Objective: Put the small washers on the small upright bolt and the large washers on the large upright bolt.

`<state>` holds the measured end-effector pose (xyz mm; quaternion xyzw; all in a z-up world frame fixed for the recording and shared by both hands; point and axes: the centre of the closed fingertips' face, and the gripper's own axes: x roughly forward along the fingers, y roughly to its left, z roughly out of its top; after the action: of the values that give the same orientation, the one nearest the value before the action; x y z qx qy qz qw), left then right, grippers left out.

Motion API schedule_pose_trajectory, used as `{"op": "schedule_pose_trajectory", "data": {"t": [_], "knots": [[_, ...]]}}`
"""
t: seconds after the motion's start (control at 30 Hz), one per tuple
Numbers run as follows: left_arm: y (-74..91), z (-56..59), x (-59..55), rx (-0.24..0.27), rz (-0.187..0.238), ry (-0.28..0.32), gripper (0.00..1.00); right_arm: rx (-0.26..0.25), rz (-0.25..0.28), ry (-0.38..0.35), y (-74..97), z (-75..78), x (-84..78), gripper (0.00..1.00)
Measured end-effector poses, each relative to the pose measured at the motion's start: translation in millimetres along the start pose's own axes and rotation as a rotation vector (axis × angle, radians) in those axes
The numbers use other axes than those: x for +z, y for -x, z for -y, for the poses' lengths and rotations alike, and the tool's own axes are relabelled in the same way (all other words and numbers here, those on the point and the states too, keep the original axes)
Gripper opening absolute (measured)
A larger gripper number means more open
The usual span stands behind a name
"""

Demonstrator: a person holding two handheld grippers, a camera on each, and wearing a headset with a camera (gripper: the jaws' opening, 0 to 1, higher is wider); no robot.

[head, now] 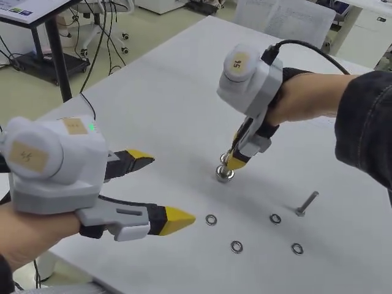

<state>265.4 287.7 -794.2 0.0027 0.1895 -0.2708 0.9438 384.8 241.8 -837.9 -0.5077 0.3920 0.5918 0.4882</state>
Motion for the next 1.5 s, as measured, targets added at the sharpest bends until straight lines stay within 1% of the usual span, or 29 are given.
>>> {"op": "schedule_pose_trajectory", "data": {"t": [0.07,0.2,0.33,0.57,0.77,0.93,1.1,1.3,1.5], "knots": [[-0.3,0.1,-0.3,0.0,-0.001,0.001,0.72,0.007,-0.001,-0.006,-5.4,0.2,-0.7,0.24],[-0.8,0.1,-0.7,-0.001,-0.002,0.001,0.72,0.008,-0.003,-0.011,-8.7,-1.8,-1.7,0.23],[-0.6,-0.3,-2.1,0.001,-0.005,0.004,0.72,0.014,-0.005,-0.021,-17.2,-1.6,-3.3,0.23],[0.3,-1.2,-3.8,0.003,-0.005,0.01,0.72,0.018,-0.006,-0.032,-21.4,-2.6,-4.4,0.24],[-0.1,-0.7,-4.6,0.001,-0.008,0.01,0.72,0.018,-0.011,-0.025,-24.4,-3.8,-4.5,0.24],[-1.0,-0.5,-4.9,0.0,-0.009,0.01,0.71,0.017,-0.011,-0.034,-23.7,-3.7,-4.6,0.24],[-1.4,-0.3,-4.7,-0.001,-0.01,0.01,0.71,0.013,-0.023,-0.004,-25.2,-3.9,-7.1,0.25],[-1.6,-0.9,-4.6,0.0,-0.01,0.011,0.71,0.017,-0.02,0.0,-25.4,-1.9,-8.2,0.26],[-3.5,0.1,-3.4,-0.004,-0.009,0.009,0.71,0.008,-0.015,-0.002,-20.9,1.1,-11.7,0.28]]}}
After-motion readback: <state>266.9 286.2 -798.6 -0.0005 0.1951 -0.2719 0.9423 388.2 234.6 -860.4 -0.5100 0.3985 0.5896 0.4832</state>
